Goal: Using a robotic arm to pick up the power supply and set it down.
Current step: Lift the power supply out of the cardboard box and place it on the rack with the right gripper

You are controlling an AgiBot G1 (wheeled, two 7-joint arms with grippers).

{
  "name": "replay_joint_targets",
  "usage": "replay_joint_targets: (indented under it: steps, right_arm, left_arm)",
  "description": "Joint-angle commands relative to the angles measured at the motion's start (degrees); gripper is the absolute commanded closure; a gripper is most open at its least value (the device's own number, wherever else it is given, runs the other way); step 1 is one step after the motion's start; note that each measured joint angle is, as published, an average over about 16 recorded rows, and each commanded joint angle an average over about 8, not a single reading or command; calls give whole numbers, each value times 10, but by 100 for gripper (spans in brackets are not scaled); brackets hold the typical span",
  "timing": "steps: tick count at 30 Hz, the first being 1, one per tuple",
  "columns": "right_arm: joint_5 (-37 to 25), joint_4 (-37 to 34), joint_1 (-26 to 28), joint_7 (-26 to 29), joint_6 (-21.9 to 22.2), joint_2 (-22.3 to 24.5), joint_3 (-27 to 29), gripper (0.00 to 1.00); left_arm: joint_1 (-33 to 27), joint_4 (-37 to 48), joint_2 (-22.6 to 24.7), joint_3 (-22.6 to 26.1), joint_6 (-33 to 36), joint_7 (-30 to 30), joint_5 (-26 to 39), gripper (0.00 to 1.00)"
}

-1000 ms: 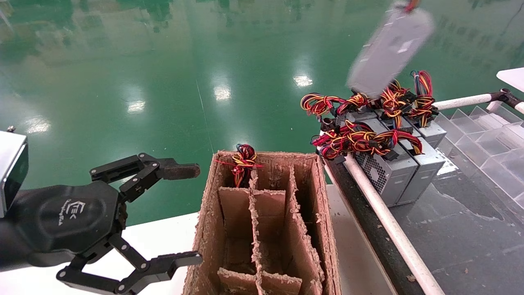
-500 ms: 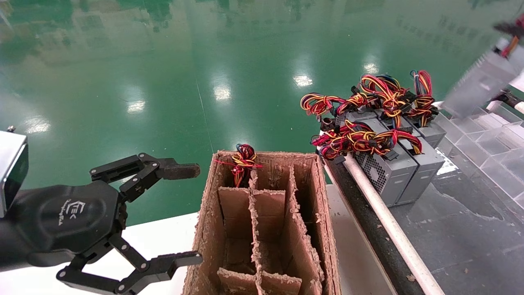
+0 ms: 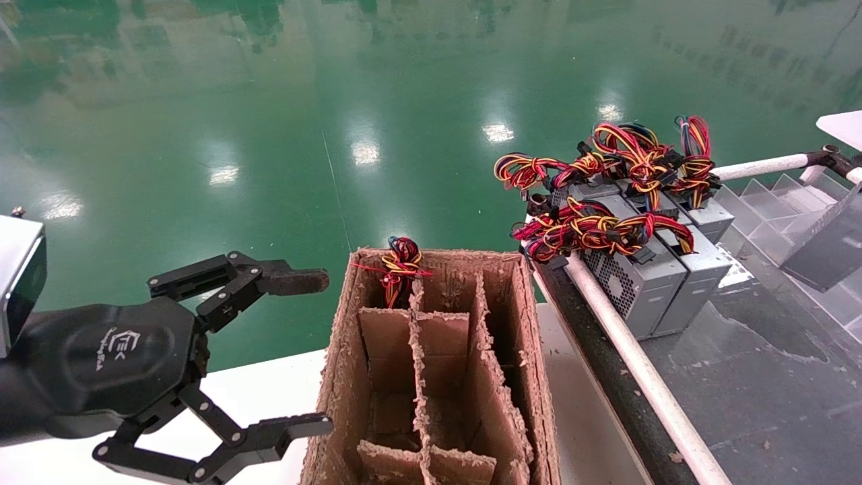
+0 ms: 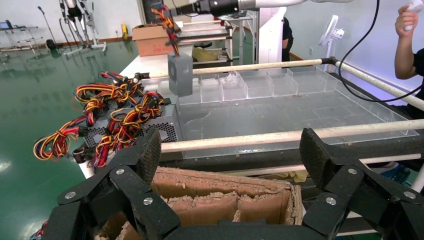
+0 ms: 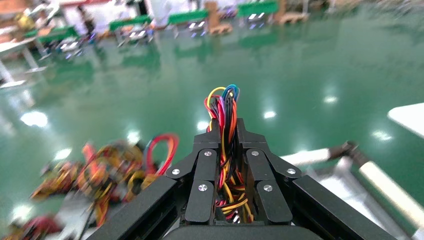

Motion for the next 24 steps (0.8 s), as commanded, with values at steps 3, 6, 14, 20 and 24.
replay_joint_targets:
  steps: [3, 6, 14, 20, 24]
  right_arm:
    - [-18, -6, 2, 13, -33, 10, -13, 100]
    - [-28, -8, 4, 18, -46, 11, -20, 100]
    - [-49, -6, 11, 22, -97, 12, -35, 100]
    - [-58, -4, 17, 23, -135, 7, -43, 100]
    - [-65, -4, 18, 17, -148, -2, -47, 100]
  left_arm:
    - [0, 0, 0, 0, 0, 0, 0, 0]
    - [0, 0, 0, 0, 0, 0, 0, 0]
    - [0, 0, 0, 0, 0, 0, 0, 0]
    - [0, 0, 0, 0, 0, 0, 0, 0]
    - [0, 0, 0, 0, 0, 0, 0, 0]
